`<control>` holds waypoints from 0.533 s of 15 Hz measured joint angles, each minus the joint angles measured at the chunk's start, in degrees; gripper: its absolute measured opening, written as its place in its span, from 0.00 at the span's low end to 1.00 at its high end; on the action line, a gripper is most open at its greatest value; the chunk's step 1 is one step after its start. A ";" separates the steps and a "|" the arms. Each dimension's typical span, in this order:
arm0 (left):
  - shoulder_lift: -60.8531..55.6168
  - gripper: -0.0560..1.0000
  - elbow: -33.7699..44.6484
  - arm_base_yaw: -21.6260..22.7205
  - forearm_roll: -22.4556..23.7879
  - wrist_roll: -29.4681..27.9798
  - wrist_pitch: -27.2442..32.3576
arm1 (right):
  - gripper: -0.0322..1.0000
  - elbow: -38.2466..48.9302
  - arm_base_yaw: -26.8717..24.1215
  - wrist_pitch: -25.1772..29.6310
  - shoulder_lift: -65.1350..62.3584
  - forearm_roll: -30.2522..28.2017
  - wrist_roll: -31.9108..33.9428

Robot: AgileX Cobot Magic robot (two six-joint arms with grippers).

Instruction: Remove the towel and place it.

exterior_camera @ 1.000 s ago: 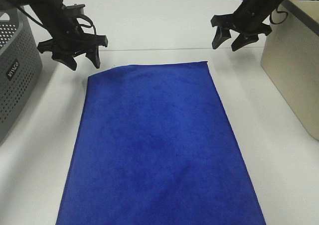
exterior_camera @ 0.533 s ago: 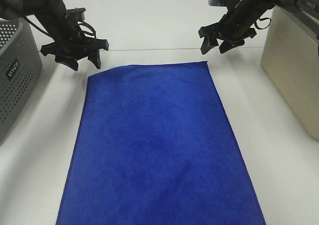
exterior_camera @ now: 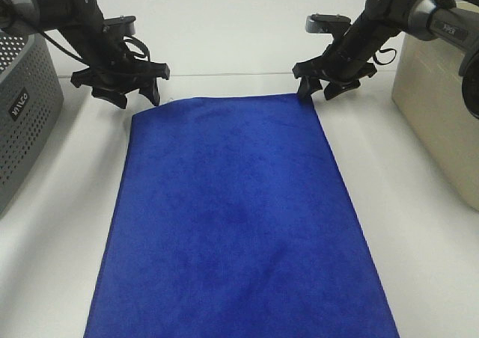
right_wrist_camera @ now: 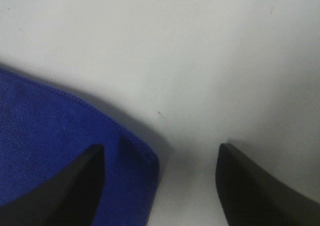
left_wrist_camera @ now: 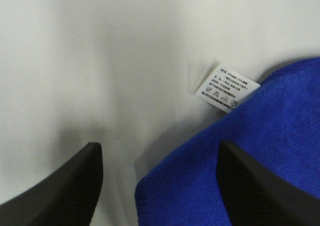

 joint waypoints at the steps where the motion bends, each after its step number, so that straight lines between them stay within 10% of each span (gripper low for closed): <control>1: 0.40 0.62 0.00 -0.06 -0.11 0.40 -0.06 | 0.65 0.00 0.00 -0.06 0.23 0.11 0.00; 8: 2.35 0.62 -0.11 -0.23 -0.46 1.89 -1.15 | 0.63 0.00 0.00 -1.49 0.97 1.38 -1.66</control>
